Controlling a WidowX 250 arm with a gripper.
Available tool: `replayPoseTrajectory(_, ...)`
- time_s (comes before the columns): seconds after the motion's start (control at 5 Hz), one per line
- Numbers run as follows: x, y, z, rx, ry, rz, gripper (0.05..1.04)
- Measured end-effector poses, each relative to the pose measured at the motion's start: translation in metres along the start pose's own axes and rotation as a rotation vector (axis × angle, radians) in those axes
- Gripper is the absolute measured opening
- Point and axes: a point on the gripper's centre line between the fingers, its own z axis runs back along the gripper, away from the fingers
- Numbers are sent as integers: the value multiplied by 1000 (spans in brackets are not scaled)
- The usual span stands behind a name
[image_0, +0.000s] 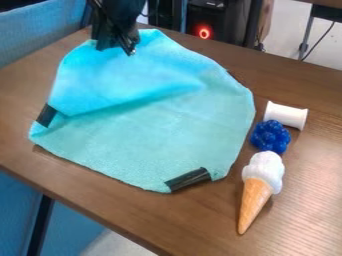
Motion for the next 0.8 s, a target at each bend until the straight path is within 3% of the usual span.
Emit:
replayPoseTrajectory(0.4,21,31,-23,-14,42,19,59)
replayPoseTrajectory(0.8,31,35,-61,-66,84,14,81)
